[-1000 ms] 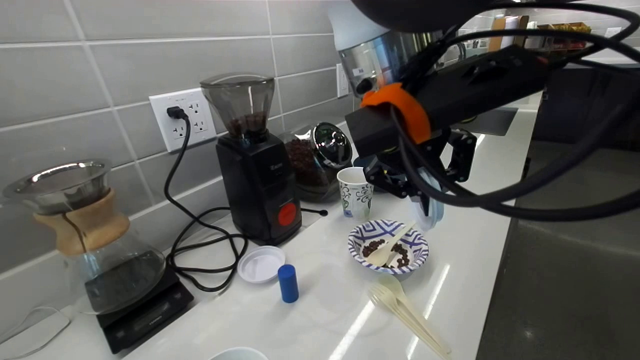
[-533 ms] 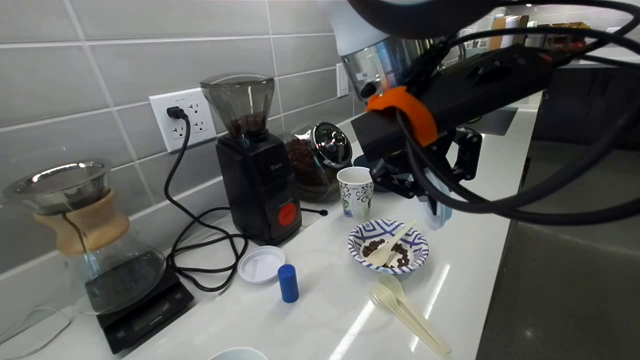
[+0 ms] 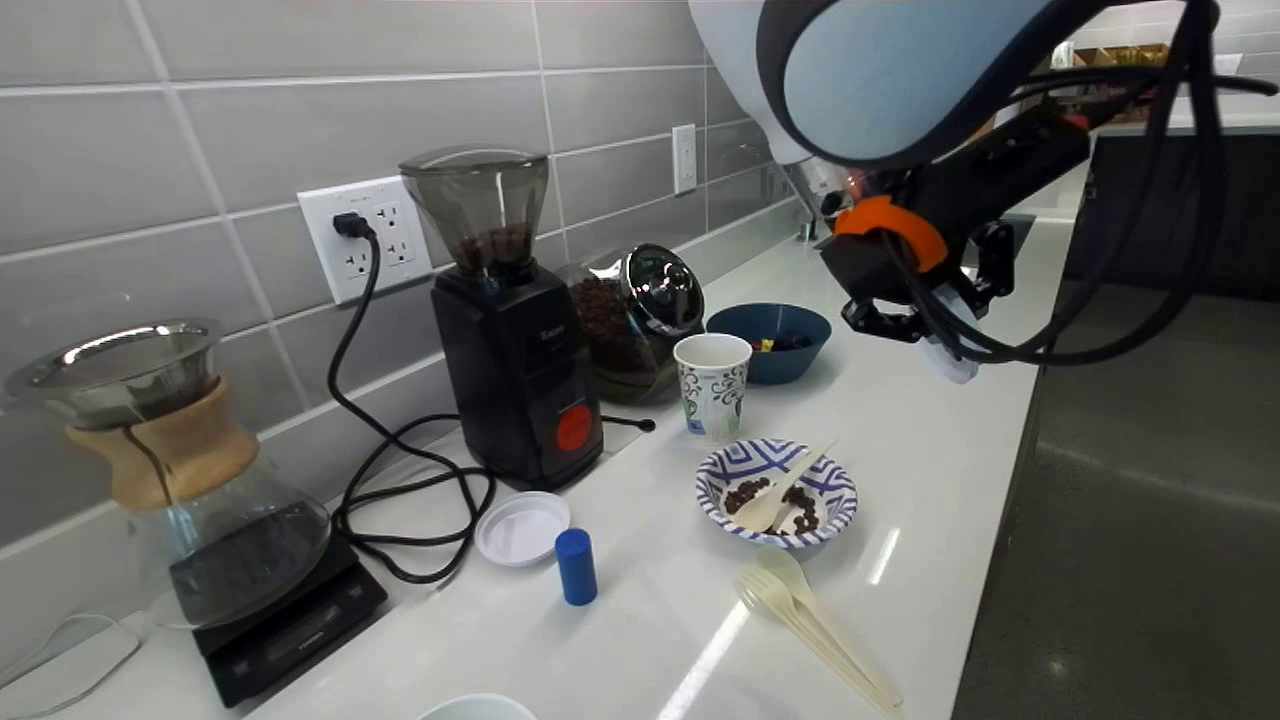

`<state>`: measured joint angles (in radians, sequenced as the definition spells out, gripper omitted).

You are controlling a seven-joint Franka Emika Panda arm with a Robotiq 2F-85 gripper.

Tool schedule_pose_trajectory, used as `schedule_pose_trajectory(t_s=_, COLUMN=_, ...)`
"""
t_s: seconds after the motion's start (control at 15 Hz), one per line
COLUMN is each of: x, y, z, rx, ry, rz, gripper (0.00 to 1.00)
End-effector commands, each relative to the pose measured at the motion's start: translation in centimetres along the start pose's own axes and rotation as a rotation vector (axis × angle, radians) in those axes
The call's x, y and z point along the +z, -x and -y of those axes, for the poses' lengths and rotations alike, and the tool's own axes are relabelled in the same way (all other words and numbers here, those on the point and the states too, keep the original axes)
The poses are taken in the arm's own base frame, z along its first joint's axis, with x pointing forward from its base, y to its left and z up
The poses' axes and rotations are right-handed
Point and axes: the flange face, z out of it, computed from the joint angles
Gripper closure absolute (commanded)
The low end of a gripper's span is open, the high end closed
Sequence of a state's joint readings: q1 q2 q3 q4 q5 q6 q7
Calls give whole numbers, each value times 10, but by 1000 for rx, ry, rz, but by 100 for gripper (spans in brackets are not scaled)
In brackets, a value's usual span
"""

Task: Move the coffee cup lid to the right

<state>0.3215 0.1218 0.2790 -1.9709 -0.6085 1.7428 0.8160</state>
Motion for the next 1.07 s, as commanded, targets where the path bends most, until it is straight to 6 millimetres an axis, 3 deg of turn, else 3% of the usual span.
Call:
schedule_pose_trajectory(t_s=0.0, x=48, y=-53, z=12, rx=-65, ry=69, rz=20, gripper=98)
schedule_pose_trajectory(t_s=0.2, x=94, y=-83, z=23, rx=-73, ry=119, rz=51, gripper=98)
schedule_pose_trajectory(t_s=0.47, x=136, y=-108, z=36, rx=-53, ry=143, rz=88, gripper=98)
schedule_pose_trajectory(t_s=0.67, x=147, y=-118, z=45, rx=-42, ry=127, rz=102, gripper=98)
schedule_pose_trajectory(t_s=1.0, x=146, y=-130, z=56, rx=-41, ry=102, rz=88, gripper=98)
